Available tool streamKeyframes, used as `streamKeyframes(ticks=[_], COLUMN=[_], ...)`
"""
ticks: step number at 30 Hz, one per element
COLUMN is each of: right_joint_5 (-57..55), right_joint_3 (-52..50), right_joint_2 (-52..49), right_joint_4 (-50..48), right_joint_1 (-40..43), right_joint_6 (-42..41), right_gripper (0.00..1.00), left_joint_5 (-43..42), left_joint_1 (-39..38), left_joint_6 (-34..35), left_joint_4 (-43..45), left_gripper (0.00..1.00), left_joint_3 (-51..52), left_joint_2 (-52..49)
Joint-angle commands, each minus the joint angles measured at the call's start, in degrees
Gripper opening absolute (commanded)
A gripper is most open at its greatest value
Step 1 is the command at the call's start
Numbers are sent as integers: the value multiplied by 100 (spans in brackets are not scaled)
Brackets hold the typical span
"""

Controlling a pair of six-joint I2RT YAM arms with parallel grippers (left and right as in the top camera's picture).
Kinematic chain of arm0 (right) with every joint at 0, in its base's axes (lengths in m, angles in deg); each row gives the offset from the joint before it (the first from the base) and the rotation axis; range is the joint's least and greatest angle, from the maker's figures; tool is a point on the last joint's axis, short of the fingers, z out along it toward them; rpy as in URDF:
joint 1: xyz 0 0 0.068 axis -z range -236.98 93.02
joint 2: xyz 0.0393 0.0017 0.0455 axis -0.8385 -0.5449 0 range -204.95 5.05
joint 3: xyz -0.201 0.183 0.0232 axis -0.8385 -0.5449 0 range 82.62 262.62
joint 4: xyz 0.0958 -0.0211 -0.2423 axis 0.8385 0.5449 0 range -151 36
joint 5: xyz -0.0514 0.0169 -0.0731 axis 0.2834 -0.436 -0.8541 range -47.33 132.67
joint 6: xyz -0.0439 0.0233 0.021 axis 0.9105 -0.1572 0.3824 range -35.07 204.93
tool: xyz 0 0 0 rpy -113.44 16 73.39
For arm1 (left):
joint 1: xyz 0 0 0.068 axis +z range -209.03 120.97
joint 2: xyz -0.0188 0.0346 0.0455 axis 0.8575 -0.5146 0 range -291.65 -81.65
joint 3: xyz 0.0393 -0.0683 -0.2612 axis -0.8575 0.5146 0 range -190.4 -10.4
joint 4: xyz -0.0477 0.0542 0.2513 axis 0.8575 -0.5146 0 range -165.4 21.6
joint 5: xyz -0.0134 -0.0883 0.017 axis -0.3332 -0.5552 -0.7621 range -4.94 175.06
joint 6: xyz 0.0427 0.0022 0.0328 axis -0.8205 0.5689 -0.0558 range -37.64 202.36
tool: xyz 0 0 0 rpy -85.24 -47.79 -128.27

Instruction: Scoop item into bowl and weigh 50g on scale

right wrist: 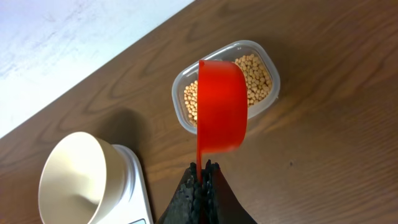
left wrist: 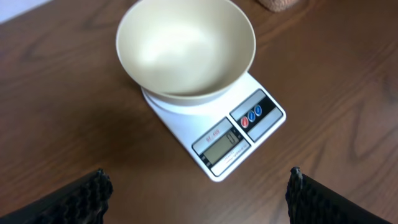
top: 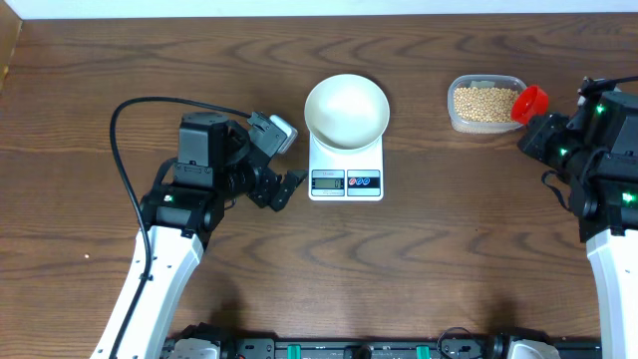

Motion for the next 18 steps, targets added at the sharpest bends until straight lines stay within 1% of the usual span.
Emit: streamKeyframes(ticks=[1, 18], right_joint_5=[-44, -7], right_joint_3=[122, 122], right_joint_2=[-7, -7], right_joint_4=[76, 203], right_joint_1=[28, 26], right_joint_6=[129, 186], right_gripper=[1, 1], left_joint_5=[33, 35], left_joint_1=[-17, -17], left_joint_6=[-52, -52], left_joint_4=[-129, -295], left_gripper=[92, 92], left_joint_3=[20, 22], left_joint_2=[-20, -20])
